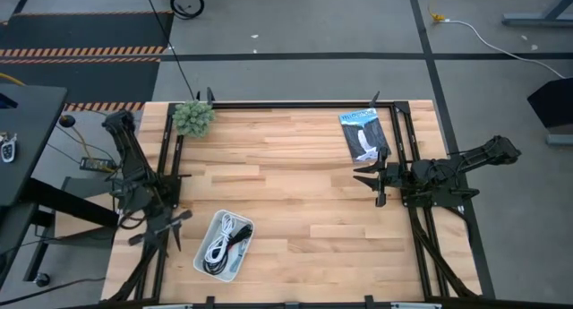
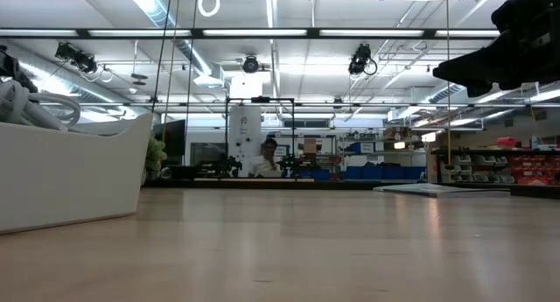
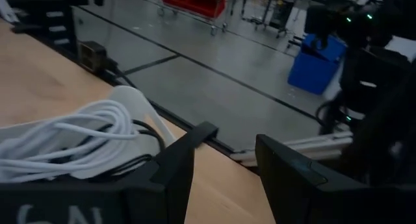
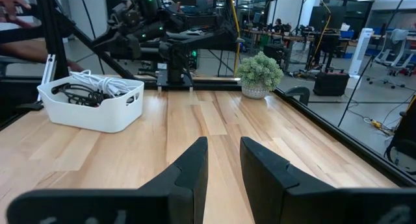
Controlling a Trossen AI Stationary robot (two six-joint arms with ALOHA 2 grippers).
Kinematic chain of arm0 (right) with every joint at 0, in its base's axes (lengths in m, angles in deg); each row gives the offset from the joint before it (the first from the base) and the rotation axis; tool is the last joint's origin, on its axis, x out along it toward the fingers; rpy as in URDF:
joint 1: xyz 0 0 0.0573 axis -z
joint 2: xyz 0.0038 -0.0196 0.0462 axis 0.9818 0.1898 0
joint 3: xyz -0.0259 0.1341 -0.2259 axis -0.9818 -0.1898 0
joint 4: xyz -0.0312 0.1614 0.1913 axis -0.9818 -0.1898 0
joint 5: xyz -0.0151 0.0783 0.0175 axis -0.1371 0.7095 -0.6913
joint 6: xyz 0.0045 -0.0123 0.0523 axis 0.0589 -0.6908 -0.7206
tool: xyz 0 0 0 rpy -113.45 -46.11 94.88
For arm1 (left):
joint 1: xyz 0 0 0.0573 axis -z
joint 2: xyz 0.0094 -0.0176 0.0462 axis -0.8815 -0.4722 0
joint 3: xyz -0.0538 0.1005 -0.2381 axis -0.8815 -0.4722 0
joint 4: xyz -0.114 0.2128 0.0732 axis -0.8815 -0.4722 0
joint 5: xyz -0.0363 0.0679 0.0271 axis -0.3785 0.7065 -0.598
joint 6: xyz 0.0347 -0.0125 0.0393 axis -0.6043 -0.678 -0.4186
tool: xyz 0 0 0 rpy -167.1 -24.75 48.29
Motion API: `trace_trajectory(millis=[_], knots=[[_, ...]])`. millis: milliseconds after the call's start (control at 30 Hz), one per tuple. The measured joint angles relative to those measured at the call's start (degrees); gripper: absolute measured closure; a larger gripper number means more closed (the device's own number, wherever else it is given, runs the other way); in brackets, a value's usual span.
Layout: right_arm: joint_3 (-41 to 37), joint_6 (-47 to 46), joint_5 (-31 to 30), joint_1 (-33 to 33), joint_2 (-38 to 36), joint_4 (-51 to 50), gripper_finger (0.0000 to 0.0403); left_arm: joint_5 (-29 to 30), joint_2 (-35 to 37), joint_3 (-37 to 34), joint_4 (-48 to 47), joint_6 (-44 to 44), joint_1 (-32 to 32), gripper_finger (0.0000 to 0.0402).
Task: Pick and place USB-C Cables
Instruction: Return to Home Position
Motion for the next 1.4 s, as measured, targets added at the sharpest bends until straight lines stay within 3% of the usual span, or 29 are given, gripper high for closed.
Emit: trace_trajectory(millis=[600, 1233, 1400], knots=[[0.0, 0.0, 0.0, 0.0, 0.0, 0.0, 0.0306, 0.0, 10.0, 0.0, 0.1, 0.0, -8.1, 0.0230], [0.0, 0.0, 0.0, 0.0, 0.0, 0.0, 0.0306, 0.0, 9.9, 0.0, 0.2, 0.0, -15.2, 0.0230], [0.0, 0.0, 0.0, 0.0, 0.0, 0.0, 0.0306, 0.1, 9.9, -5.6, 10.3, -0.1, -16.1, 0.0230]])
